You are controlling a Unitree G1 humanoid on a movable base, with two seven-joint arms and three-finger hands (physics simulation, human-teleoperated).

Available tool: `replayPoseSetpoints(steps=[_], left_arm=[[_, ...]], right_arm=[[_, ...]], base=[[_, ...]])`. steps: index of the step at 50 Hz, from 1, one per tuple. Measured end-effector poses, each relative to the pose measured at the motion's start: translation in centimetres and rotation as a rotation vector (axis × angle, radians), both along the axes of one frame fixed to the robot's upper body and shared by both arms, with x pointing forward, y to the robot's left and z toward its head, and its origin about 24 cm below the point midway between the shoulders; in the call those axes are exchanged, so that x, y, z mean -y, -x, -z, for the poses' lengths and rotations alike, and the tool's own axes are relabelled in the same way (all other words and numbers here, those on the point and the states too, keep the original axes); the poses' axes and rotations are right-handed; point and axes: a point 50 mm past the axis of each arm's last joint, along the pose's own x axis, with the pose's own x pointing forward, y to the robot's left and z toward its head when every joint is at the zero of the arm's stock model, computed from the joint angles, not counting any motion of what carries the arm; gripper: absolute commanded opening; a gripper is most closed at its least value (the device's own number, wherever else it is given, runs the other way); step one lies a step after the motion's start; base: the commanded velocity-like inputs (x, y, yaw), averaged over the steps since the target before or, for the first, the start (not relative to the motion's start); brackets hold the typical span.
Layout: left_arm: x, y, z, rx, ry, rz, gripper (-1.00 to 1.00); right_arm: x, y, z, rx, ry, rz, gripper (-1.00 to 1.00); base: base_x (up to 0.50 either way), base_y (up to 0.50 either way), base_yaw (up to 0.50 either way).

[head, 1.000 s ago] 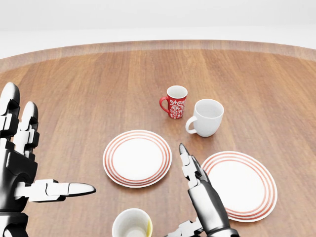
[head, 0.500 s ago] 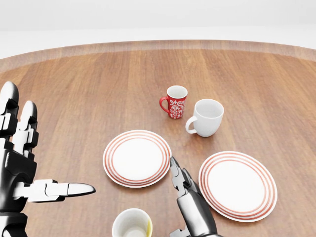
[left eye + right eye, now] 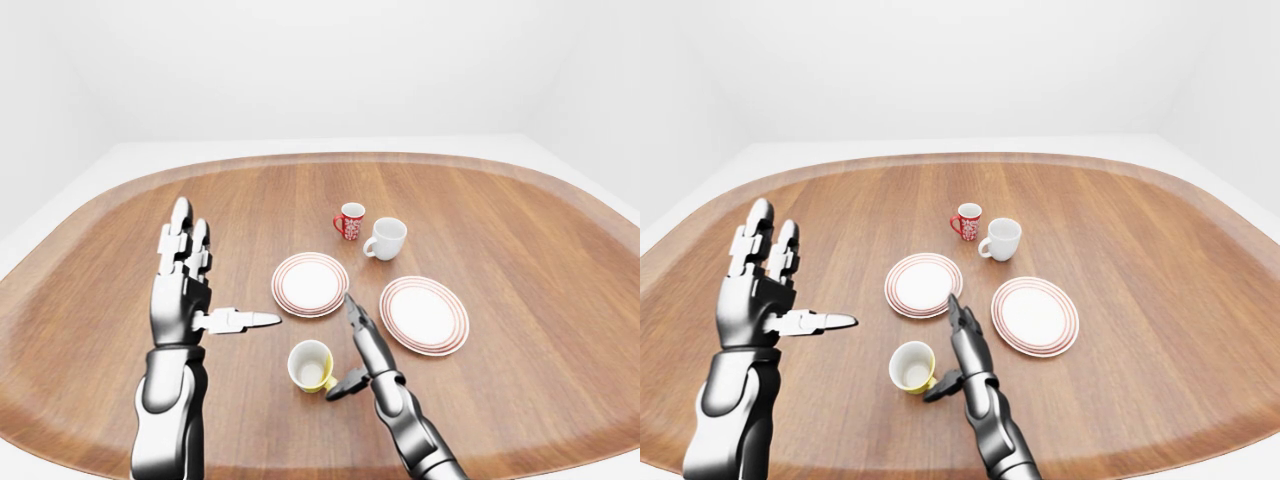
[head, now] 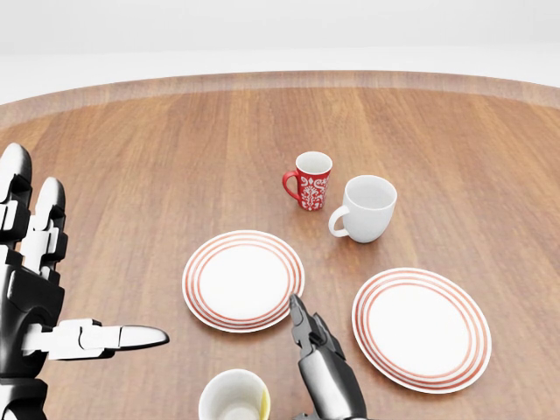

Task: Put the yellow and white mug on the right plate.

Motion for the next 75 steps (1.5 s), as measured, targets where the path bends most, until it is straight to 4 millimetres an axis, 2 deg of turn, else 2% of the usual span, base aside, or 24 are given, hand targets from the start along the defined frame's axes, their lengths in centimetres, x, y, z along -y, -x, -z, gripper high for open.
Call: replayPoseSetpoints(steps=[51, 75], left_arm=[[0.0, 0.4, -0.7, 0.030, -0.014, -0.003, 1.00], [-0.2, 1.2, -2.1, 0.093, -0.041, -0.013, 1.00]], right_arm=[[-2.2, -0.2, 1.2, -0.053, 0.007, -0.037, 1.00], [-3.0, -0.1, 2.0, -0.084, 0.027, -0.048, 1.00]], base=[[0.00, 0.00, 0.00], [0.00, 0.00, 0.00]])
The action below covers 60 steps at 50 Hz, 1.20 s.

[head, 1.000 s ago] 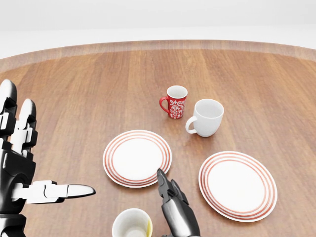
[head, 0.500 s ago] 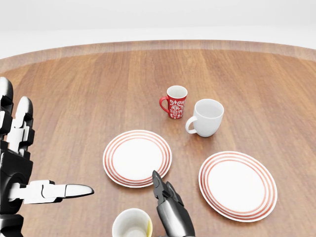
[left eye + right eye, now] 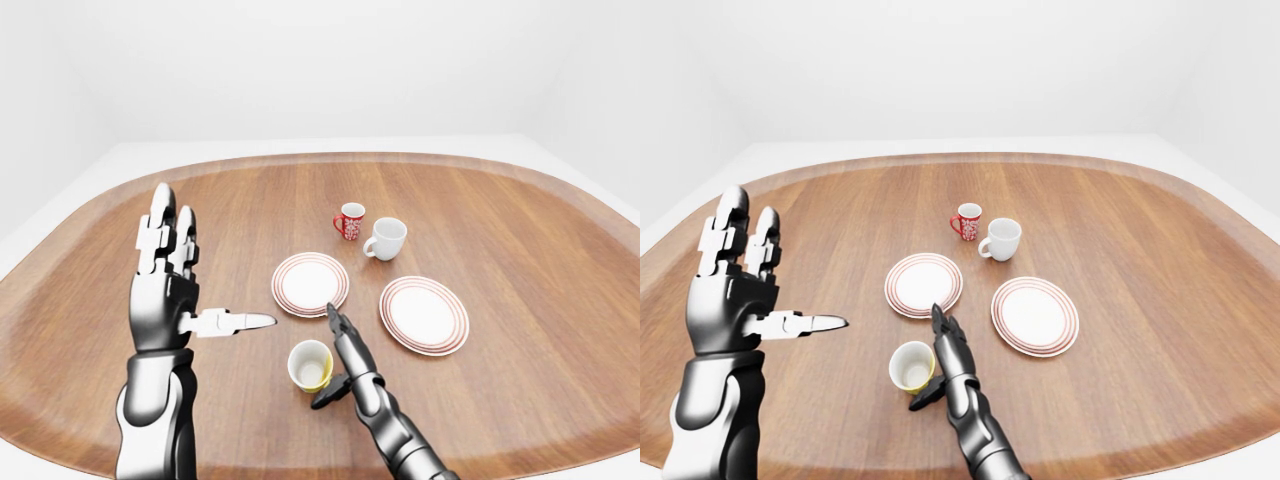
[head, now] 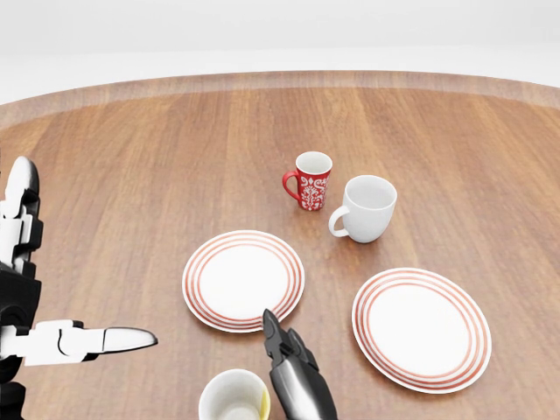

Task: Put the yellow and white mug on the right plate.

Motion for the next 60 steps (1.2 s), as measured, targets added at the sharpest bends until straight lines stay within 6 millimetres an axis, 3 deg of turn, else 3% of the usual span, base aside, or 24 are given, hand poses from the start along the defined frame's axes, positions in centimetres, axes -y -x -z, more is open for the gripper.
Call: replayPoseSetpoints(steps=[21, 22, 24, 45, 60], left_arm=[[0.0, 0.3, -0.4, 0.021, -0.008, 0.000, 1.00], [0.0, 0.4, -0.5, 0.022, -0.008, 0.001, 1.00], [0.1, 0.4, -0.5, 0.023, -0.008, 0.001, 1.00], [0.1, 0.4, -0.5, 0.024, -0.009, 0.002, 1.00], [0.1, 0.4, -0.5, 0.025, -0.009, 0.002, 1.00]], right_arm=[[-0.4, -0.1, 1.2, -0.035, 0.051, 0.001, 1.00], [-0.5, -0.1, 1.2, -0.035, 0.053, 0.001, 0.85], [-0.5, -0.1, 1.2, -0.036, 0.056, 0.001, -1.00], [-0.4, -0.1, 1.4, -0.054, 0.055, -0.003, -1.00], [1.0, -1.8, -1.9, 0.052, -0.058, 0.027, -1.00]], base=[[0.00, 0.00, 0.00], [0.00, 0.00, 0.00], [0.00, 0.00, 0.00], [0.00, 0.00, 0.00], [0.00, 0.00, 0.00]])
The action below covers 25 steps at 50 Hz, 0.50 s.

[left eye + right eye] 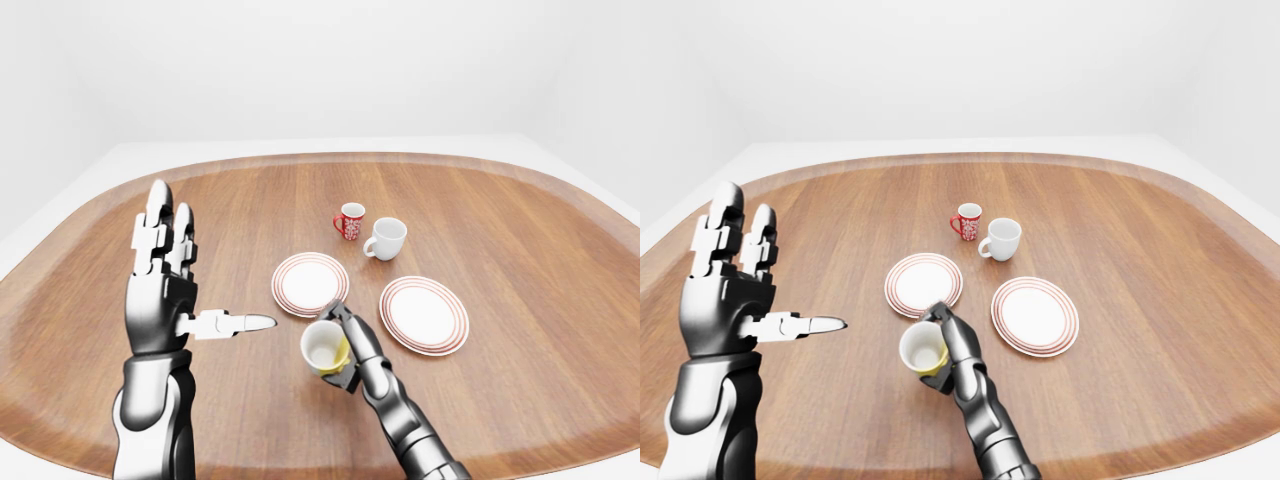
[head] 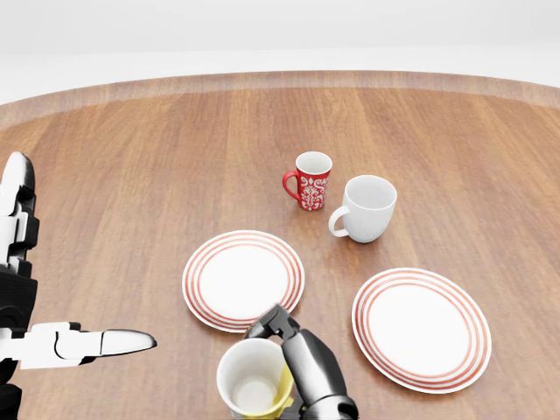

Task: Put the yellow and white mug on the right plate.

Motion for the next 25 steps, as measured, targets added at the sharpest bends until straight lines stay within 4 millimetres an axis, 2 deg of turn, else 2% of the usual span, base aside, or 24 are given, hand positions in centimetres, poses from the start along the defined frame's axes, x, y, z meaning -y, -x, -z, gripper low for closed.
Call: replayPoseSetpoints(steps=[10, 25], left_arm=[[0.0, 0.0, 0.0, -0.002, 0.000, 0.000, 1.00], [0.0, 0.0, 0.0, 0.001, 0.000, -0.001, 1.00]], right_arm=[[1.6, -1.8, -2.5, 0.082, -0.052, 0.025, -1.00], [4.6, -4.5, -3.7, 0.102, -0.058, 0.102, -1.00]], base=[[0.00, 0.00, 0.00], [0.00, 0.00, 0.00]])
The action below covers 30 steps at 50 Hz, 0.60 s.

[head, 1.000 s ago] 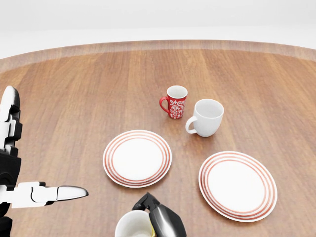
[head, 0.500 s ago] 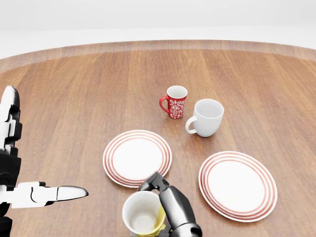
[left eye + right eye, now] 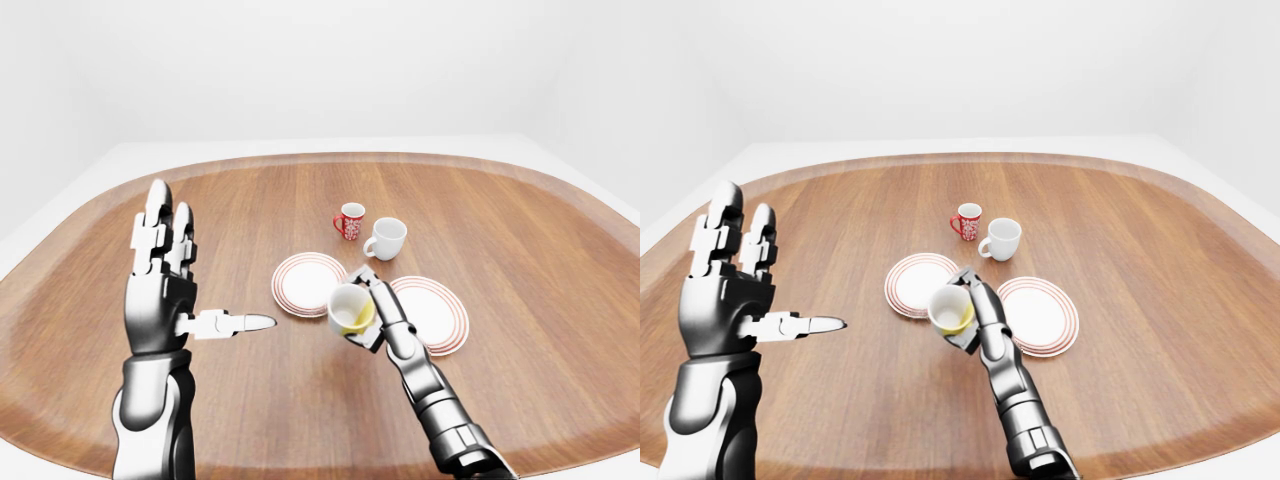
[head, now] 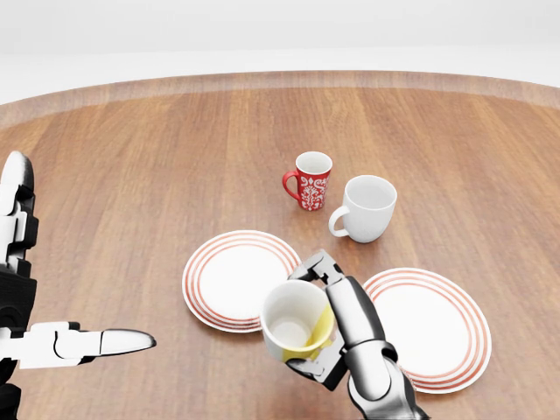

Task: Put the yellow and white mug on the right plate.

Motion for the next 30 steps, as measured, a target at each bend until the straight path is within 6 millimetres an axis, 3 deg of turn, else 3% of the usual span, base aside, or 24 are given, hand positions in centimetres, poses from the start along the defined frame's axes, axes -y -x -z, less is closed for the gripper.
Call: replayPoseSetpoints(steps=[30], left_arm=[[0.0, -0.1, 0.1, -0.004, 0.000, -0.001, 1.00]], right_arm=[[8.7, -3.9, 0.7, -0.132, 0.089, 0.293, -1.00]], base=[[0.00, 0.00, 0.00]])
